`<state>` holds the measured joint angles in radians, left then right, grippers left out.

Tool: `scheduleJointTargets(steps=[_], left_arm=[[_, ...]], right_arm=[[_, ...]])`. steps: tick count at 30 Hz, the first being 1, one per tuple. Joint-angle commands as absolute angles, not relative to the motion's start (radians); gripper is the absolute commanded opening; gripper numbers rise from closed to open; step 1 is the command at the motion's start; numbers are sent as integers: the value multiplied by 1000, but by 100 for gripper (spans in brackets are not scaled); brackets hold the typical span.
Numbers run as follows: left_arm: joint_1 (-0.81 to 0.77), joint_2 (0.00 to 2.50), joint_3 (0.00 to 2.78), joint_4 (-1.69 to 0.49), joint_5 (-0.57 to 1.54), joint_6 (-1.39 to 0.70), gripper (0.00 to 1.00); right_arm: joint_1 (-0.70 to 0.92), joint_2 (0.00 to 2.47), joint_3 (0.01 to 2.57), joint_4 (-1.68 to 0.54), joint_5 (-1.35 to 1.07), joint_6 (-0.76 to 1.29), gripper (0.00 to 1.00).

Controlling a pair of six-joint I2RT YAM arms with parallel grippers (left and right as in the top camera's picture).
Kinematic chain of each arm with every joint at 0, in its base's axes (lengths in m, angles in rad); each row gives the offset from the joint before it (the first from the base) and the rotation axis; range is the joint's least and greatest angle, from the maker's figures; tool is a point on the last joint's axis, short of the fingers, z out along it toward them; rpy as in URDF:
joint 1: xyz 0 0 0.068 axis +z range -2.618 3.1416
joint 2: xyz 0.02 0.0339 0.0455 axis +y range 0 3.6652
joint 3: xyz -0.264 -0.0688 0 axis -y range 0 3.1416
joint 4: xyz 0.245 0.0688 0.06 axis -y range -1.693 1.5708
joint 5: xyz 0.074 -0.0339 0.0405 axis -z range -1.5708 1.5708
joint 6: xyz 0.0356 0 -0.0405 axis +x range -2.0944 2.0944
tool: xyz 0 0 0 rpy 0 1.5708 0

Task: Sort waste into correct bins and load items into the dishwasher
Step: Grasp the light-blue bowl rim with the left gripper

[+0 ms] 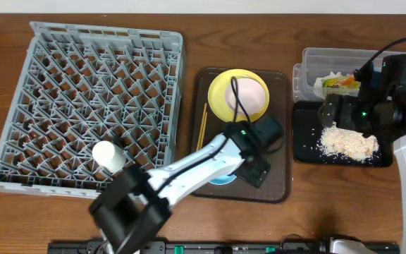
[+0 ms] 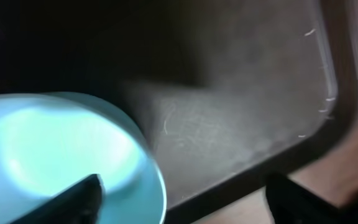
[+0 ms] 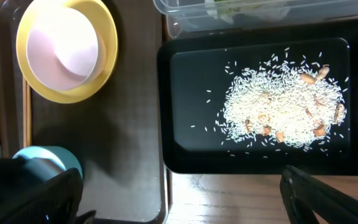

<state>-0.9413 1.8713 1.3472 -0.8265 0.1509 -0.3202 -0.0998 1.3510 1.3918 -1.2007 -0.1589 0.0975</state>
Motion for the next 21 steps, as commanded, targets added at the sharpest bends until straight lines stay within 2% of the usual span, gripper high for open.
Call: scheduleJointTargets(steps=[1,2,4,8,12,17,21], left_arm=[[-942,1938,1356,-828,148,-327,69],[-942,1947,1356,-828,148,-327,66],[-942,1974,1356,-828,148,-327,50],[-942,1987,1356,-828,147,-327,30],[-942,1979,1356,-833,146,-327,6],[-924,1885,1390,-907,83,-324,6],[-834,1701,1449,-986,27,-275,6]], right_arm=[[-107,1355,1393,-1205,-154,89,99],[-107,1355,1393,-1205,-154,88,99],[-107,1355,1393,-1205,-154,88,99],[-107,1355,1393,-1205,-154,89,99],[-107,1355,1393,-1208,-154,88,99],[-107,1355,1393,-1207,-154,88,99],[-107,1355,1393,-1206,-154,88,99]])
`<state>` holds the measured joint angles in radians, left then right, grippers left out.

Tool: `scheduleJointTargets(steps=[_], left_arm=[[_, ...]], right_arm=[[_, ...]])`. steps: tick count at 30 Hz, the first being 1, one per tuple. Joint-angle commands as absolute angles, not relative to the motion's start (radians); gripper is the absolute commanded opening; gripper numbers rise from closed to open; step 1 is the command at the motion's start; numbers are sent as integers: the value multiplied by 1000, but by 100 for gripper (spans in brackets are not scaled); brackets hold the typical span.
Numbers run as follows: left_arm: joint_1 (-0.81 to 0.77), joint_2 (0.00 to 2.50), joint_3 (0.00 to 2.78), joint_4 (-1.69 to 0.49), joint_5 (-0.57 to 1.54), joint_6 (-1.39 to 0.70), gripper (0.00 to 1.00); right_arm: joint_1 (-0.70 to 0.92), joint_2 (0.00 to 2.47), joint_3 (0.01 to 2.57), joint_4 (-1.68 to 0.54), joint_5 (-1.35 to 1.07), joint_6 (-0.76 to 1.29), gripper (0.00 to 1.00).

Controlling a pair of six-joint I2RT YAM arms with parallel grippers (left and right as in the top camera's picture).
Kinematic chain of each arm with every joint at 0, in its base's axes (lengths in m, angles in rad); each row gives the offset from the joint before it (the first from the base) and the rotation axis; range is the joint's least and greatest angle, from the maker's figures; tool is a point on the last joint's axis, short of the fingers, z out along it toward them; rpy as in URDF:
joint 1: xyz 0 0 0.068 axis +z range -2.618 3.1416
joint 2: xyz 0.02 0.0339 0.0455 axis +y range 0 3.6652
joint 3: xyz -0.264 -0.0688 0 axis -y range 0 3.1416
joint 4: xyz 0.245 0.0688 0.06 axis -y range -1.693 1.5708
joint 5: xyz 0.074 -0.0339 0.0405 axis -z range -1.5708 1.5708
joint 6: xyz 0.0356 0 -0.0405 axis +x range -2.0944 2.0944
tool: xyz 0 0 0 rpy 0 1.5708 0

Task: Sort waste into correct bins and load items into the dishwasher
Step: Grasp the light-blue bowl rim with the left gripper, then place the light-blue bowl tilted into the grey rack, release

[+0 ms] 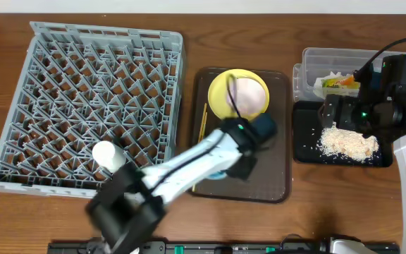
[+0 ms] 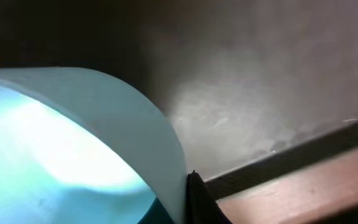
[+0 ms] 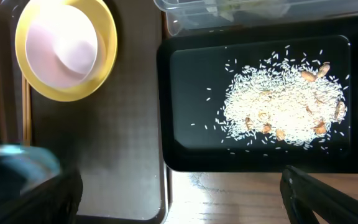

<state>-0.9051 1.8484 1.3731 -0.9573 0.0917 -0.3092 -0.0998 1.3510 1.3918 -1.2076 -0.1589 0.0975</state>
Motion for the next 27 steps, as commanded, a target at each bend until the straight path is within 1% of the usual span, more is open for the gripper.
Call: scheduleJointTargets(steps=[1,2,4,6,8,11,13,17,22,27], left_arm=[[-799,1661,1457,-991,25,-270,6],[-772,1634,1459,-991,25,-269,6],[-646,1544,1459,-991,28,-257,6],[-530,1505,1459,-989,121,-176,6],[-434,1496,1459,-990,242,-113,6],[-235,1503,1459,-989,530,7,6],[-131,1509,1459,-989,674,60,6],[58,1536,1459,-987,862,142,6],[223,1635,1459,-982,1184,244,6],[315,1764,1459,-955,1329,243,6]], right_arm=[[-107,1355,1393,-1206,-154,88,99],[-107,1355,1393,-1206,-154,88,99],[-107,1355,1393,-1206,-154,88,99],[-107,1355,1393,-1205,-154,88,99],[-107,1355,1393,-1205,-154,88,99],[-107,1355,1393,-1206,-154,88,99],[-107,1355,1393,-1206,-154,88,99],[-107,1355,1393,-1206,-154,88,99],[-107,1355,1393,-1206,-154,88,99],[-107,1355,1393,-1208,-154,88,99]])
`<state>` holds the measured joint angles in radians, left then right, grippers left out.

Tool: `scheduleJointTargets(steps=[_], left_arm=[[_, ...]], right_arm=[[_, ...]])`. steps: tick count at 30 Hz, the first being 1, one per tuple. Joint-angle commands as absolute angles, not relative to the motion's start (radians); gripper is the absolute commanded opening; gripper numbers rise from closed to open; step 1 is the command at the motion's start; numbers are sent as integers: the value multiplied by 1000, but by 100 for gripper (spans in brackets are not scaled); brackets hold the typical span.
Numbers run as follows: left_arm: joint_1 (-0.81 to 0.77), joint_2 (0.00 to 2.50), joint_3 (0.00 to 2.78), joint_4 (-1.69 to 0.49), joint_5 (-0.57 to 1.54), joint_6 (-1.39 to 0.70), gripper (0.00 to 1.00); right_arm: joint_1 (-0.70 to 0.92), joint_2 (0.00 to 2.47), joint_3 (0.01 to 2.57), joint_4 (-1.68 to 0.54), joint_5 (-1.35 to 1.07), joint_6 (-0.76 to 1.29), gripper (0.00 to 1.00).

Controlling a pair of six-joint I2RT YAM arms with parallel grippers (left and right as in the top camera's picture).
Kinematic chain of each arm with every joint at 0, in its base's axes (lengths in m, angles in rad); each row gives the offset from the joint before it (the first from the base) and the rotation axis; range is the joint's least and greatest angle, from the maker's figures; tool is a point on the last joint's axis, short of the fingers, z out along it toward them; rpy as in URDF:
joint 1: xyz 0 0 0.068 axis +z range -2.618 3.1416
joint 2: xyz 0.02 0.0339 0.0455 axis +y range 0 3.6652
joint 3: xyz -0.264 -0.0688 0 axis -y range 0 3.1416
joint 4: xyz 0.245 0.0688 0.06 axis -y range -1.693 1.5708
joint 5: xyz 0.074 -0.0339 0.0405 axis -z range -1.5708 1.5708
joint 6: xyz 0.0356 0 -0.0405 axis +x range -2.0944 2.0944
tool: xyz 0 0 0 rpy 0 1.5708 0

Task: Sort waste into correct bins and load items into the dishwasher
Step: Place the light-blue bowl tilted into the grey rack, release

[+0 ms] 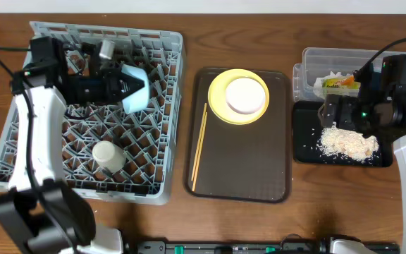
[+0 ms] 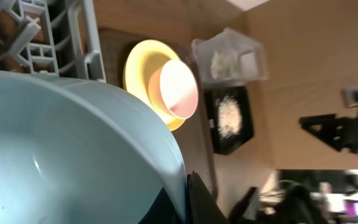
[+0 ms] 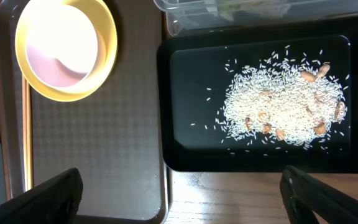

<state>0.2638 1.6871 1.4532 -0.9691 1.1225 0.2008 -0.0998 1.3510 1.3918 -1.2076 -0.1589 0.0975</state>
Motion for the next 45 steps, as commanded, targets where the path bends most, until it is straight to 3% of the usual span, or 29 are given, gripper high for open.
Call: scheduleJointTargets(steps=[1,2,14,18,21,26,30,35,38,43,44,45], left_arm=[[331,1792,1459,-944,1375,242,6],[361,1846,1459,-923,1451,242,6],[476,2023,1454,-916,1446,239,6],[511,2024,1446,-965,1264,239,8],[543,2024,1446,-1023,1083,238,15],[605,2012,1446,-1044,1080,218,30],[646,1960,1446,-1061,1050,186,58],[645,1809,1446,-1065,966,134,64],[606,1682,1446,-1065,945,118,67],[432,1457,1446,-1029,720,54,70],[372,1415,1446,-1004,659,31,80],[313,1382,1446,-981,595,20,84]], right_arm=[[-107,1355,1393,-1208,-154,88,99],[-107,1355,1393,-1208,-154,88,99],[-105,1355,1393,-1213,-154,88,99],[-105,1355,1393,-1213,-154,88,99],[-105,1355,1393,-1213,-154,88,99],[-105,1355,1393,-1213,-154,88,99],[-105,1355,1393,-1216,-154,88,99],[-105,1355,1393,-1216,-154,88,99],[-105,1355,1393,-1217,-154,88,99],[-105,1355,1393,-1216,-154,88,99],[-105,1355,1393,-1216,-154,88,99],[-105,1355,1393,-1216,-154,88,99]])
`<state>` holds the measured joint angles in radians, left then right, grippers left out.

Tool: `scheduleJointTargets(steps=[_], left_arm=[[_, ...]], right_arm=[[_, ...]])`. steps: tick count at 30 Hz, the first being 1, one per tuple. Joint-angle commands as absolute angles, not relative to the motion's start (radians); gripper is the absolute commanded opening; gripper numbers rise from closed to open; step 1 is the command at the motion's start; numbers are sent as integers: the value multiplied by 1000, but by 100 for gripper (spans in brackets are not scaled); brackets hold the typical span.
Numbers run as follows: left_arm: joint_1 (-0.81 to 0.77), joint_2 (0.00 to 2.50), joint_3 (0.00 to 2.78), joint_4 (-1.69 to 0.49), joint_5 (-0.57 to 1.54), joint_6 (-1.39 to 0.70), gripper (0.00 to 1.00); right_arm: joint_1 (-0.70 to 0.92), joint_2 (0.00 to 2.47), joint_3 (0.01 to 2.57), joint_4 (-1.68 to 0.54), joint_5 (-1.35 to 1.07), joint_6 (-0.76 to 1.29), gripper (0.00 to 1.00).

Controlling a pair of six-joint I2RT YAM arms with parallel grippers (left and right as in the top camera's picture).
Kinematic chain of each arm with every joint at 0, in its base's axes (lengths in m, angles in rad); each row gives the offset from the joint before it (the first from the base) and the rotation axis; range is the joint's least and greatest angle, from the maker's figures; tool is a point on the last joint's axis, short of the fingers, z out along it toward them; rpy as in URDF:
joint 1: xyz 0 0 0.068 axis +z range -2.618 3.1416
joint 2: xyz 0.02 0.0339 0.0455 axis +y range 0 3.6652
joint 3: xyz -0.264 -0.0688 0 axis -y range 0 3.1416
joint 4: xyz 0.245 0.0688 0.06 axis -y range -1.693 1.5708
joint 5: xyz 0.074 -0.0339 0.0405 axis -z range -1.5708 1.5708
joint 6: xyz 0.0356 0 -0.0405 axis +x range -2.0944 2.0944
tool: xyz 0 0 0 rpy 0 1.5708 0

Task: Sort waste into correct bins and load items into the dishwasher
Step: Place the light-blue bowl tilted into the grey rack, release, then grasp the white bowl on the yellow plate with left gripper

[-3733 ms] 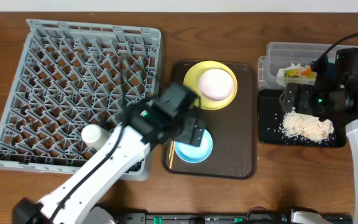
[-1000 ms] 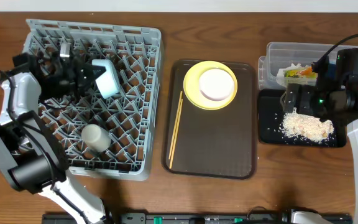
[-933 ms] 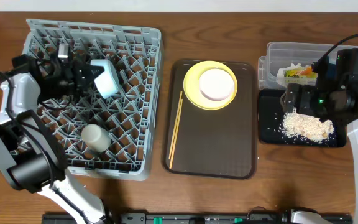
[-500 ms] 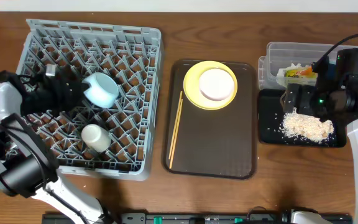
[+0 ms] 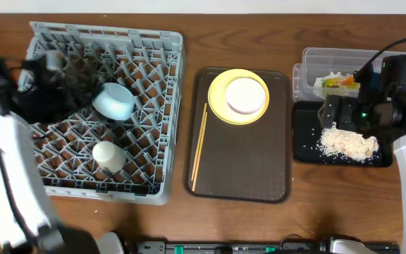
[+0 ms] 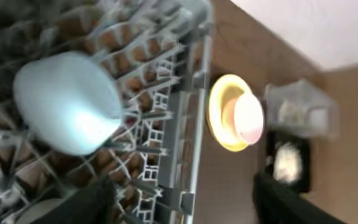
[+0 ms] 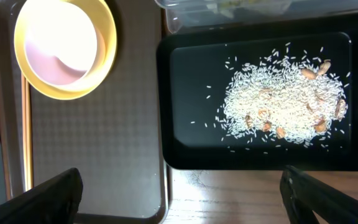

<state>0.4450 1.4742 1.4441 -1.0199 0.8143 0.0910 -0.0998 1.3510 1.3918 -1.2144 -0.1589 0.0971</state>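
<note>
A light blue bowl (image 5: 114,101) lies tilted among the pegs of the grey dish rack (image 5: 157,49), seen closer in the left wrist view as the bowl (image 6: 67,109). My left gripper (image 5: 75,94) is blurred just left of it, open and holding nothing (image 6: 179,205). A white cup (image 5: 109,155) stands in the rack's front. On the brown tray (image 5: 259,176) sit a yellow plate (image 5: 217,99) with a pink bowl (image 5: 245,94) on it, and chopsticks (image 5: 199,144). My right gripper (image 7: 182,199) hangs open above the black tray of rice (image 7: 278,106).
A clear plastic bin (image 5: 314,58) holding food scraps stands behind the black tray (image 5: 303,144) at the right. The rack (image 6: 185,155) fills the table's left side, its right wall close to the brown tray. Bare wood runs along the front edge.
The left gripper held the blue bowl over the rack's back part. Now the bowl lies in the rack, and the gripper is open and further left. The right arm has not moved.
The left gripper was open around the blue bowl at the front of the brown tray. Then it was shut on the bowl's rim there. Then it held the bowl over the rack. Now the bowl rests in the rack, let go.
</note>
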Motion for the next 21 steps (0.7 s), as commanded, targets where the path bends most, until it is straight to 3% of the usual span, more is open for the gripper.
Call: scheduleJointTargets(steps=[1,9,15,21], left_arm=[[271,1363,1446,-965,554,17,85],[-213,1358,1487,-763,194,-89,89],[-376,1533,1640,-752,120,-88,93],[-531,1738,1658,-603,130,-87,93]], right_arm=[[-105,1355,1393,-1216,-154,88,99],[-105,1355,1393,-1216,-154,88,99],[-105,1355,1393,-1216,-154,88,99],[-105,1355,1393,-1219,-154,88,99]])
